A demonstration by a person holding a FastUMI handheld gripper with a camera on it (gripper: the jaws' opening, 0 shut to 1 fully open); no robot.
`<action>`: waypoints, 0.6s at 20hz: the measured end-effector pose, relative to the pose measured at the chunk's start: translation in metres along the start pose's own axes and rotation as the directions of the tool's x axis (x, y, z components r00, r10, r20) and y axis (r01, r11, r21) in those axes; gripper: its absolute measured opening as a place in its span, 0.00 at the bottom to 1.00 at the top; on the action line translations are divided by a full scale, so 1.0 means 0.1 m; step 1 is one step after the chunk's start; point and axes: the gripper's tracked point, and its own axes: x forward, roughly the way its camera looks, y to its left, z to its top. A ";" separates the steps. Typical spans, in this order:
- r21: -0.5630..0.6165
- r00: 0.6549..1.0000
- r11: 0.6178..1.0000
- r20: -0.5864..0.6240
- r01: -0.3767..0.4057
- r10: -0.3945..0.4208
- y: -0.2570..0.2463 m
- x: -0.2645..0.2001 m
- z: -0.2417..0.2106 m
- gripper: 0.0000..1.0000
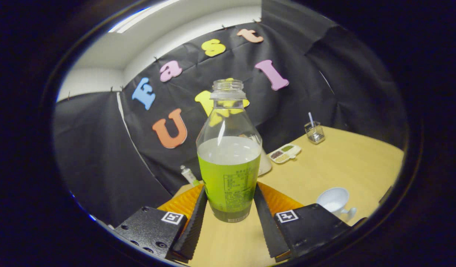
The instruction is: Take the bottle from table, then pour the juice into the cup, finally place the bottle on the coaster
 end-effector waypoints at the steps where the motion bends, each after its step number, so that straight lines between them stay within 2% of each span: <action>1: -0.060 0.999 0.998 -0.002 0.034 -0.035 -0.05 0.05 -0.02 0.76; 7: -0.276 0.989 0.953 -0.036 0.126 -0.141 -0.28 0.61 -0.29 0.77; 12: -0.301 0.986 0.945 -0.063 0.128 -0.153 -0.37 1.10 -0.48 0.77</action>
